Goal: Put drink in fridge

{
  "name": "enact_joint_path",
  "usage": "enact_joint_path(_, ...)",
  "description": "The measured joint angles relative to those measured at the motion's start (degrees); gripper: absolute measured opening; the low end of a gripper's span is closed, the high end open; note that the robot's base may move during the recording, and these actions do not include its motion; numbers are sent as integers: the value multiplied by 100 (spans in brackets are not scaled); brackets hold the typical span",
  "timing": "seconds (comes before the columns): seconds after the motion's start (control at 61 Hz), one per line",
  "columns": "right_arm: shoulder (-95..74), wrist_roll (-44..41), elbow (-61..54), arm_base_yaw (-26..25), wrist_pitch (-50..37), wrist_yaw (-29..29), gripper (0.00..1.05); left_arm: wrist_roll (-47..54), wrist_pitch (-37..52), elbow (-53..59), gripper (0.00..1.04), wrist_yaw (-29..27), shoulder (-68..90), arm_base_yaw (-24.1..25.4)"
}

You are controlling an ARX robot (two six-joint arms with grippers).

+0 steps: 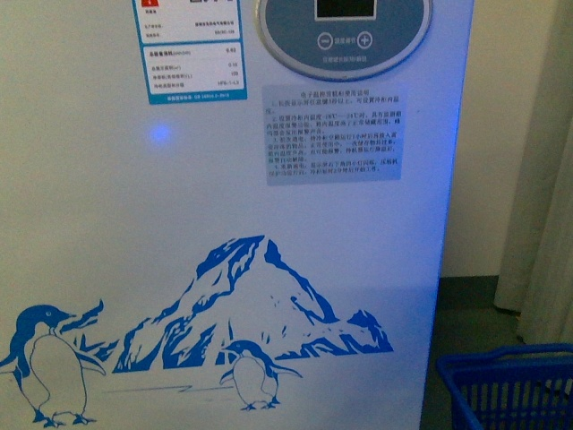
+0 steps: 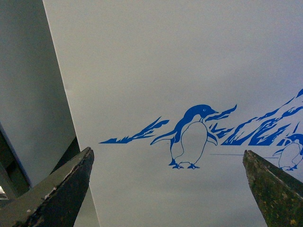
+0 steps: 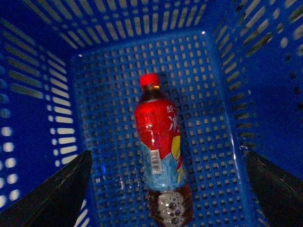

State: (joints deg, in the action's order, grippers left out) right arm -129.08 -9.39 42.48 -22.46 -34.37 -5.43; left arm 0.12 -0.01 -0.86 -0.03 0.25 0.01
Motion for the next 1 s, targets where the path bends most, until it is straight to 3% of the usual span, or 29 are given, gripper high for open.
enact_joint_path(0.492, -3305, -254, 2094, 155, -232, 251, 97, 0, 0, 0, 97, 2, 0, 0)
enact_joint_path(0.885, -4188, -245, 3204, 238, 264, 354, 97, 0, 0, 0, 97, 2, 0, 0)
enact_joint_path(1.0, -4253, -203, 3274, 289, 326, 306, 80, 0, 0, 0, 97, 2, 0, 0)
